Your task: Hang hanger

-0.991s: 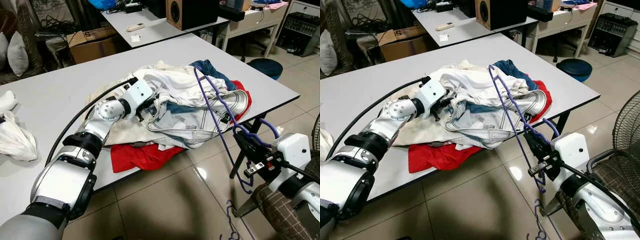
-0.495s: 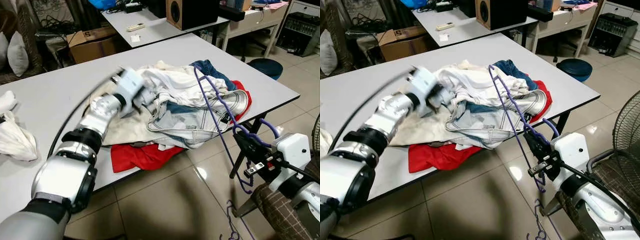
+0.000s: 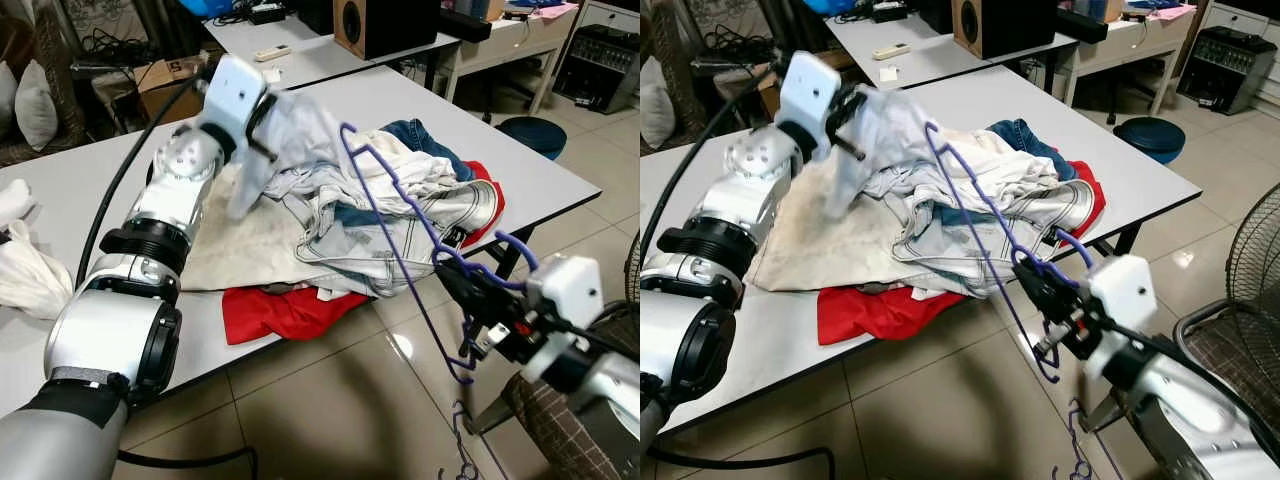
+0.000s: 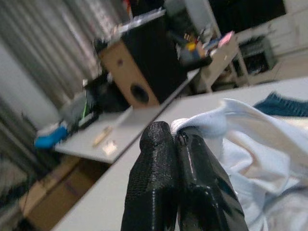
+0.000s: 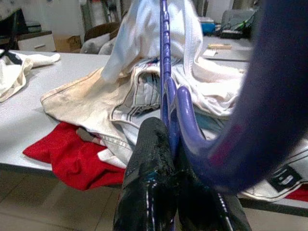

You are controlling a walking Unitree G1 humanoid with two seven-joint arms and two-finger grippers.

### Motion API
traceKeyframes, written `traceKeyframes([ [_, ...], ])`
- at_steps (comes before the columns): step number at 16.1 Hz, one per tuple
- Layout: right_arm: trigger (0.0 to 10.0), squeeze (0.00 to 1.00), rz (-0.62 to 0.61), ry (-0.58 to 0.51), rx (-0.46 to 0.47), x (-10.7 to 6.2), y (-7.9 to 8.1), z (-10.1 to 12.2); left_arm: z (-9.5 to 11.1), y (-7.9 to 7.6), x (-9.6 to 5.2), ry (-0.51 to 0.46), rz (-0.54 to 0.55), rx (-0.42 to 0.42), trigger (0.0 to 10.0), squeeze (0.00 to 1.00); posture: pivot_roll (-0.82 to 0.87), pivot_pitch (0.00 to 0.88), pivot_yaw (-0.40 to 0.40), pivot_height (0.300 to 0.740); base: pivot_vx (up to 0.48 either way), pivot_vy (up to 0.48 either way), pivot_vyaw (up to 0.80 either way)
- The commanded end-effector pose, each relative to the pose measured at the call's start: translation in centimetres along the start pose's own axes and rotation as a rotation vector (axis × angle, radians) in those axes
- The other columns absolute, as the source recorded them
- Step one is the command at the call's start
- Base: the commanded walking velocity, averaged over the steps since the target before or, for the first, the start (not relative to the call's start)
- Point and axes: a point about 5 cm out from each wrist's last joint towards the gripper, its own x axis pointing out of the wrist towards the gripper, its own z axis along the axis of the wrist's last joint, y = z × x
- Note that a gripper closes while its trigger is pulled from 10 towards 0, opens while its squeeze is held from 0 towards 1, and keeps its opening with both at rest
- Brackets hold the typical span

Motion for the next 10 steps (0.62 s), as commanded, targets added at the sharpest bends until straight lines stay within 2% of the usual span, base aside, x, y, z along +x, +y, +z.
traceKeyframes([
  [1, 10.0, 0.0, 0.001, 0.026, 0.039, 0.4, -0.2, -0.3, 1.1, 0.3, -0.2, -0.058, -0.041, 0.052, 0.0, 0.0, -0.12, 0.0, 0.1, 0.74, 0.0, 0.0, 0.0],
  [2, 10.0, 0.0, -0.003, 0.036, 0.044, 0.7, -0.4, -0.4, 1.7, -0.2, -0.5, -0.106, -0.112, 0.089, 0.0, 0.0, -0.12, 0.0, 0.097, 0.74, 0.0, 0.0, 0.0],
  [5, 10.0, 0.0, 0.002, 0.043, 0.096, 1.3, -0.9, 0.0, 1.9, -0.8, -1.2, -0.128, -0.221, 0.191, 0.0, 0.0, -0.11, 0.0, 0.083, 0.74, 0.0, 0.0, 0.0],
  [9, 10.0, 0.0, 0.007, 0.081, 0.127, 2.0, -1.3, -0.1, 2.7, -1.3, -1.6, -0.165, -0.262, 0.182, 0.0, 0.0, -0.11, 0.0, 0.071, 0.74, 0.0, 0.0, 0.0],
  [10, 10.0, 0.0, -0.001, 0.106, 0.165, 2.2, -1.5, -0.4, 3.6, -0.8, -1.6, -0.213, -0.228, 0.126, 0.0, 0.0, -0.11, 0.0, 0.069, 0.74, 0.0, 0.0, 0.0],
])
